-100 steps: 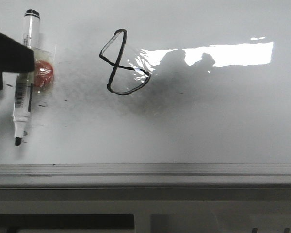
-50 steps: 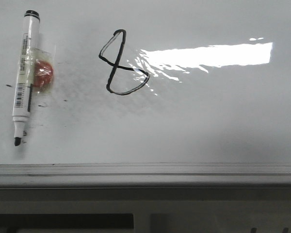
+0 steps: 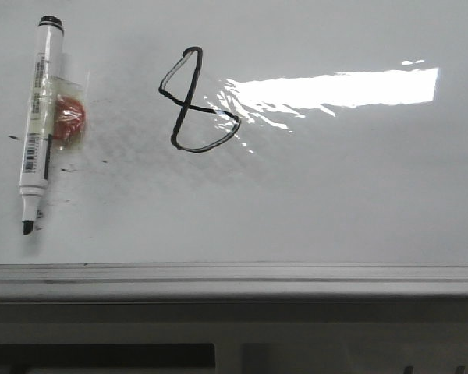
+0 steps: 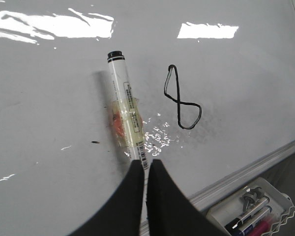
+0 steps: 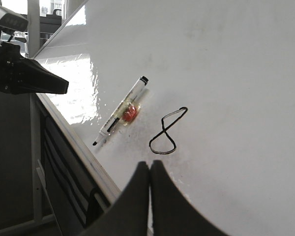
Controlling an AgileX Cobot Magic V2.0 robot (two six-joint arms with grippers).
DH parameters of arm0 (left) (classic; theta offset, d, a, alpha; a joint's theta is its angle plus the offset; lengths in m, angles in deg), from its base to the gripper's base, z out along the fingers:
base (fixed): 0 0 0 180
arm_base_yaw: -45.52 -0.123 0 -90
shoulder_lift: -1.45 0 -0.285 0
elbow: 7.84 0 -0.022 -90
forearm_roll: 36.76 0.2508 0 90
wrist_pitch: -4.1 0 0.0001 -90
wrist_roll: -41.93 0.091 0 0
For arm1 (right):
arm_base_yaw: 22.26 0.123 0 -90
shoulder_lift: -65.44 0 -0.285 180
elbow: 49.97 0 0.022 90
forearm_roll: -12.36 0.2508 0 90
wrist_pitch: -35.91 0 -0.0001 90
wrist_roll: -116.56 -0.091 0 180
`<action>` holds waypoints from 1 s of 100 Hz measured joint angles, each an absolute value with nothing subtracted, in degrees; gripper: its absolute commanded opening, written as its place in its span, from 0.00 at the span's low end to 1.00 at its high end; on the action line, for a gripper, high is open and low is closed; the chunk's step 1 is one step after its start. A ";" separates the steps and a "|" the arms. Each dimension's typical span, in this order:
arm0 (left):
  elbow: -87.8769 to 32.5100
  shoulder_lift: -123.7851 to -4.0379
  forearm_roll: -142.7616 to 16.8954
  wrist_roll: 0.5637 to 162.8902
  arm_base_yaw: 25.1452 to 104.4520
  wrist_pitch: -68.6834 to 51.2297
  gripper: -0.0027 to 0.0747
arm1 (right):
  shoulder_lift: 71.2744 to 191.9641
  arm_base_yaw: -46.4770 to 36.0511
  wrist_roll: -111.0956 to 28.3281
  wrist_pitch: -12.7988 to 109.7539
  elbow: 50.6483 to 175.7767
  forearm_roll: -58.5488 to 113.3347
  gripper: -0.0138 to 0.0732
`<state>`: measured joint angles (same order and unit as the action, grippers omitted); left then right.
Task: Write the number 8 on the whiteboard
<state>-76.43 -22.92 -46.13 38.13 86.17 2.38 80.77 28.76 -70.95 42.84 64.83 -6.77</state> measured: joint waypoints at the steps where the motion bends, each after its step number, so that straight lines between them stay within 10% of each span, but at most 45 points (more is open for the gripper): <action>1: -76.43 -22.92 -46.13 38.13 86.17 2.38 0.01 | 80.78 28.76 -70.95 42.84 64.70 -6.77 0.09; 61: -79.09 -22.17 -39.72 38.13 84.96 2.38 0.01 | 80.65 28.76 -70.95 42.95 64.19 -6.77 0.09; 100: -84.65 -9.83 -35.69 38.13 62.07 1.94 0.01 | 80.65 28.76 -70.95 42.95 64.10 -6.77 0.09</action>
<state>-84.65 -9.83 -35.69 38.13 62.07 1.94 80.65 28.76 -70.95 42.95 64.10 -6.77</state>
